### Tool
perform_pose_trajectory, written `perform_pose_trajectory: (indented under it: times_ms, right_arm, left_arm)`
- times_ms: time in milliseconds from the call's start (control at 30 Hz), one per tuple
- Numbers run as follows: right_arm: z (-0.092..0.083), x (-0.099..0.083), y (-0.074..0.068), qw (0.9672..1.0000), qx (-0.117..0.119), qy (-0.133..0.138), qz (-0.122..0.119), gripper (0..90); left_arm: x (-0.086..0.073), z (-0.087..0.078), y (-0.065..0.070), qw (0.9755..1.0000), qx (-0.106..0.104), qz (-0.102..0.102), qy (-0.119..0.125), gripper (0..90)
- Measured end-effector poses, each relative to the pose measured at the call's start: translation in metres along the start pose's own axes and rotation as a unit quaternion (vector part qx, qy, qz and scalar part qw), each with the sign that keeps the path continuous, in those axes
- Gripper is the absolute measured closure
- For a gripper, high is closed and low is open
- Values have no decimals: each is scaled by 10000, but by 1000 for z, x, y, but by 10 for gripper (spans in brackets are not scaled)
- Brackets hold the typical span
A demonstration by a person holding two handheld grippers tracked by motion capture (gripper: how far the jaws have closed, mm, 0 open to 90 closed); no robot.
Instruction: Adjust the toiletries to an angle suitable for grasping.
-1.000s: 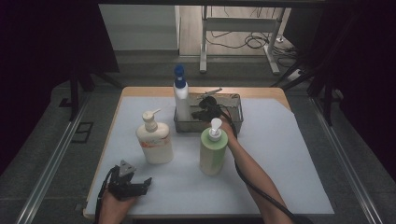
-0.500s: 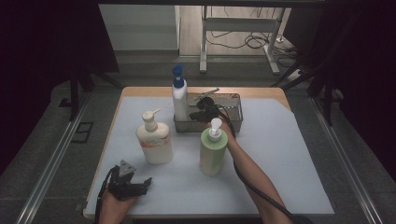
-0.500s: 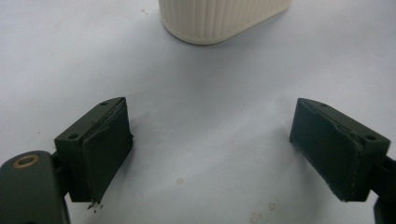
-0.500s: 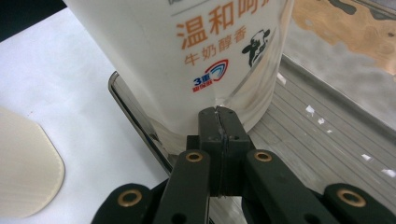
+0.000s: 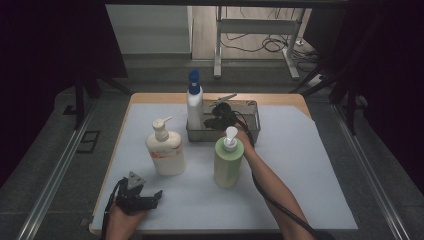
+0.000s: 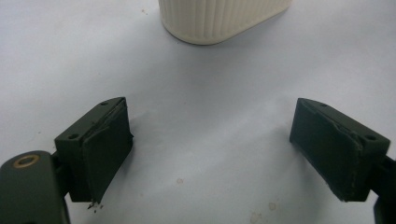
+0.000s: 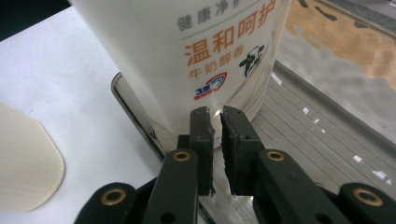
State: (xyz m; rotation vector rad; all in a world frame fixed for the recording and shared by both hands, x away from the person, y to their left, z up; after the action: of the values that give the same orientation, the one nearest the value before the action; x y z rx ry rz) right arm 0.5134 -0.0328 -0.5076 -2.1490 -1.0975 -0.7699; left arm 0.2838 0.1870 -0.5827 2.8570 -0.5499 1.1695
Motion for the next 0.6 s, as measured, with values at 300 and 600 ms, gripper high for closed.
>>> perform_pose_trajectory:
  times_ms: [300, 600]
  right_arm:
    - [-22, -1, -5, 9999, 6, 120, -37, 693]
    - [-45, -2, -10, 9997, -47, 180, -162, 519]
  left_arm:
    - [0, 0, 0, 10000, 1, 3, 0, 122]
    - [0, 0, 0, 10000, -1, 3, 4, 122]
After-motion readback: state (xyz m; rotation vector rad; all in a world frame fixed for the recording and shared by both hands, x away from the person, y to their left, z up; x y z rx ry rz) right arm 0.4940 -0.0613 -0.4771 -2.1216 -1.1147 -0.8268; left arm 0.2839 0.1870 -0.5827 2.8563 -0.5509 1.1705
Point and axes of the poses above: each handheld gripper's, and its own axes: z roughly forward along the jaws, x roughly out of its top, y roughly to its right, the point moved 8 cm from there along z, roughly forward along the jaws, and after that the axes turned 12 degrees about x, right-handed, at the moved point
